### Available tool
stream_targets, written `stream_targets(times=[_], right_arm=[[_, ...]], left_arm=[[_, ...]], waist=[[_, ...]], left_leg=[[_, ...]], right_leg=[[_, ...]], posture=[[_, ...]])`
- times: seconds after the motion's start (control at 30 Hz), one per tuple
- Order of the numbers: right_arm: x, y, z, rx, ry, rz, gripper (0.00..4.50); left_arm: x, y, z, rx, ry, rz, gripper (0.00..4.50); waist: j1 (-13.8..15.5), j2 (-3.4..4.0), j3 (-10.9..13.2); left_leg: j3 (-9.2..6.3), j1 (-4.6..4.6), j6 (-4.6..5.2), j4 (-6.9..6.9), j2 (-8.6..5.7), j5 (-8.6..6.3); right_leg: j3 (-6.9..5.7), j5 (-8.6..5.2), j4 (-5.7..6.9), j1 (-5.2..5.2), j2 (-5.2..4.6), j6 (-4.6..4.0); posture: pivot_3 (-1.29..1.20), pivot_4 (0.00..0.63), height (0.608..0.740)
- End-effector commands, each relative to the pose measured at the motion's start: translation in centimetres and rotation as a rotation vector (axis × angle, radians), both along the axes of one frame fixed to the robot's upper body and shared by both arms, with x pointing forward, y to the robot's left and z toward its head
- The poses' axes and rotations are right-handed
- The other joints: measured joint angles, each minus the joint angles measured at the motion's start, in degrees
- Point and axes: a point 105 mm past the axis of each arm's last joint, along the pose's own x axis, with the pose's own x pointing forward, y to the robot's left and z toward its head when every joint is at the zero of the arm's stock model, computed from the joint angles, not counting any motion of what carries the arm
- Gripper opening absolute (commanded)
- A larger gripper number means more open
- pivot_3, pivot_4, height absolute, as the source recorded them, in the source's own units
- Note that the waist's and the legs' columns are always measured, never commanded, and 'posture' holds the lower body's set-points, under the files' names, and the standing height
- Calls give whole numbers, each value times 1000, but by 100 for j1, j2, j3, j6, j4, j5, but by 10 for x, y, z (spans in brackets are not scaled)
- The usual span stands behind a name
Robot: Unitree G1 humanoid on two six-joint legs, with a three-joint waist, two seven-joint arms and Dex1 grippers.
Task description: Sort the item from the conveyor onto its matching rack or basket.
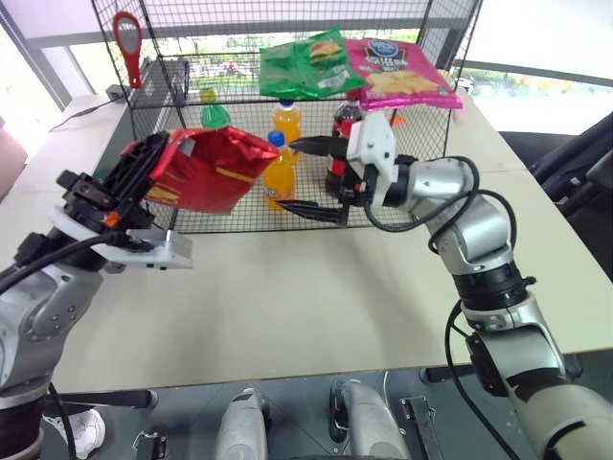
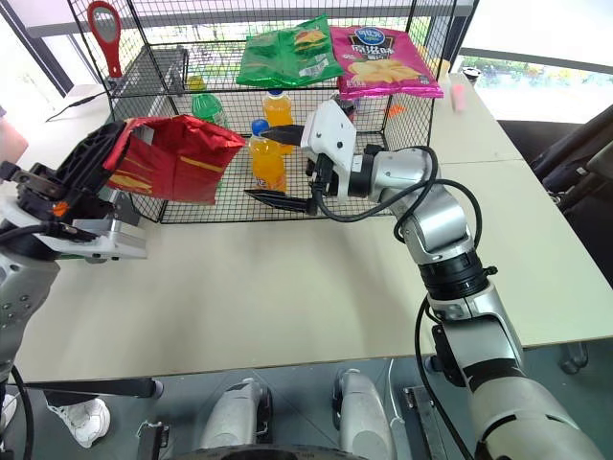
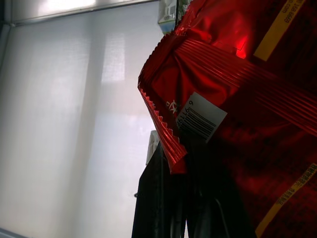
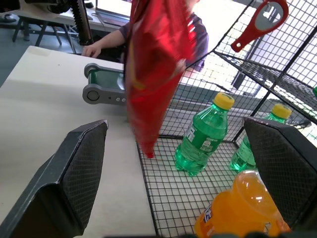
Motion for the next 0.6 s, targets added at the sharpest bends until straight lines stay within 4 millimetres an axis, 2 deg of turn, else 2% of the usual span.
stream_targets(times=[0.03, 0.13, 0.23, 0.47, 0.6], right_arm=[[2, 10, 17, 5, -90, 27, 4500], [4, 14, 20, 6, -101, 49, 4500], [-4, 19, 29, 30, -69, 121, 3672], [-16, 26, 29, 14, -34, 197, 32], [-21, 30, 35, 24, -46, 218, 32]], left_arm=[[-5, -9, 4, 2, -21, -53, 58], [-4, -9, 2, 1, -17, -56, 58], [-2, -9, 2, 1, -19, -58, 0], [1, -12, 1, -1, -19, -68, 0], [6, -11, -5, -5, 19, -73, 0]], waist=[[-7, 0, 0], [-8, 0, 0], [-6, 1, 1], [2, 1, 1], [0, 1, 1]], left_leg=[[0, 2, 0, 0, 0, 0], [0, 5, 0, 0, 1, 0], [1, 4, 0, 0, 1, 0], [1, 2, 0, 0, 0, 0], [0, 3, -1, -1, 1, 0]], right_leg=[[0, 0, 1, 0, 0, 0], [0, 0, 3, 1, 1, 0], [0, 0, 3, 1, 0, 0], [0, 0, 0, 3, 0, 0], [0, 0, 3, 1, 1, 0]], posture=[[0, 150, 740], [0, 150, 740], [0, 150, 740], [0, 150, 740], [0, 150, 740]])
